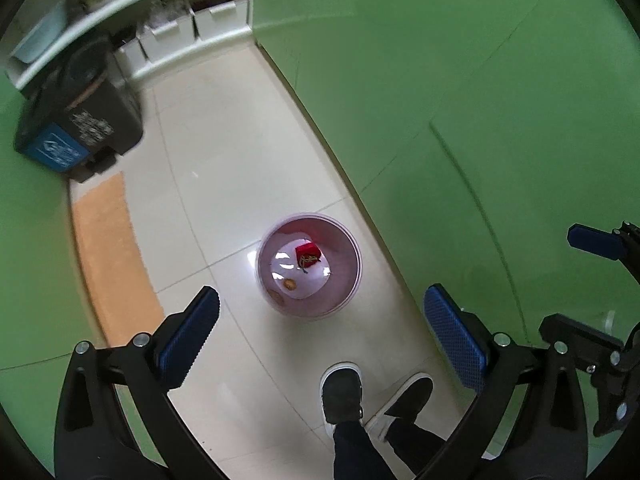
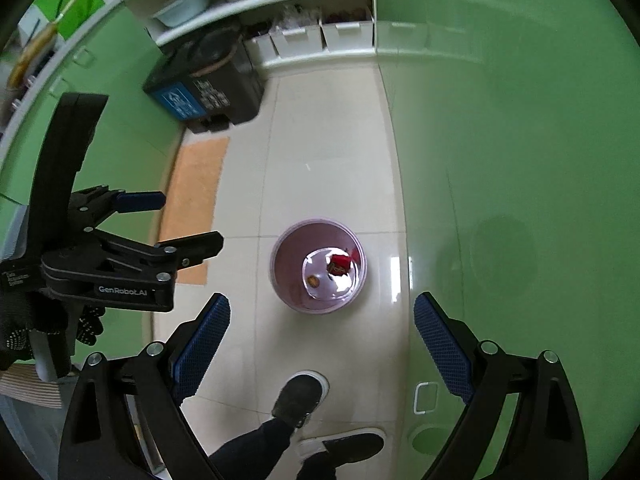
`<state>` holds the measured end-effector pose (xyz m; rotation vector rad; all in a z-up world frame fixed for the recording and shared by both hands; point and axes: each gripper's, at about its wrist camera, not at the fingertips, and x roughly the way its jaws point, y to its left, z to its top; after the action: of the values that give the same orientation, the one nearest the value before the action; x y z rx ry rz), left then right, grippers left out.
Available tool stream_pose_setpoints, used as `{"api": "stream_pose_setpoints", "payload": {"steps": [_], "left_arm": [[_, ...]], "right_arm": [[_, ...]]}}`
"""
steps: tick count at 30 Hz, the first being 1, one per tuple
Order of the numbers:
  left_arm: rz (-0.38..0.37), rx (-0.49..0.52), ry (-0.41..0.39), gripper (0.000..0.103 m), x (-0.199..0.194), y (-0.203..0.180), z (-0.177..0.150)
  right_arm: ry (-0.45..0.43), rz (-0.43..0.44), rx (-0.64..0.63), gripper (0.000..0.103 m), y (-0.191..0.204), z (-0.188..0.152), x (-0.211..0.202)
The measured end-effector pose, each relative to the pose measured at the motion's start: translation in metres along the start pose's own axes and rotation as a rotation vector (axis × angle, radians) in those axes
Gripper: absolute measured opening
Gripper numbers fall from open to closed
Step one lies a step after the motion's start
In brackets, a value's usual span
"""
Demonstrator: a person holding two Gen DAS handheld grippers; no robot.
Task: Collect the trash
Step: 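Move both open tools back from the bin to the counter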
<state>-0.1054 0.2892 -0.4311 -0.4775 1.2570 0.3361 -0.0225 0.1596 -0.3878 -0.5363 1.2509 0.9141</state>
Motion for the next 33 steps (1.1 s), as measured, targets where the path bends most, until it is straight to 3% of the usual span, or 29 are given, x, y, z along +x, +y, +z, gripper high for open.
{"api": "stream_pose_setpoints", "payload": {"steps": [11, 20, 27, 33], "left_arm": [[0.032, 0.001, -0.132, 0.1, -0.172, -0.008, 0.013], [-0.001, 0.052, -0.26, 0.1, -0.286, -0.045, 0.03], [-0.037, 0.14, -0.346, 0.1, -0.338, -0.102, 0.044], [-0.068, 0.217, -0.418, 0.1, -0.357, -0.151, 0.054]], "right_arm": [[-0.132, 0.01, 0.025, 0.097, 0.029, 0.021, -0.137], [-0.264, -0.029, 0.074, 0.097, 0.011, 0.017, -0.245], [-0.383, -0.132, 0.193, 0.097, -0.043, -0.01, -0.327], [-0.454, -0.223, 0.299, 0.097, -0.083, -0.049, -0.375]]}}
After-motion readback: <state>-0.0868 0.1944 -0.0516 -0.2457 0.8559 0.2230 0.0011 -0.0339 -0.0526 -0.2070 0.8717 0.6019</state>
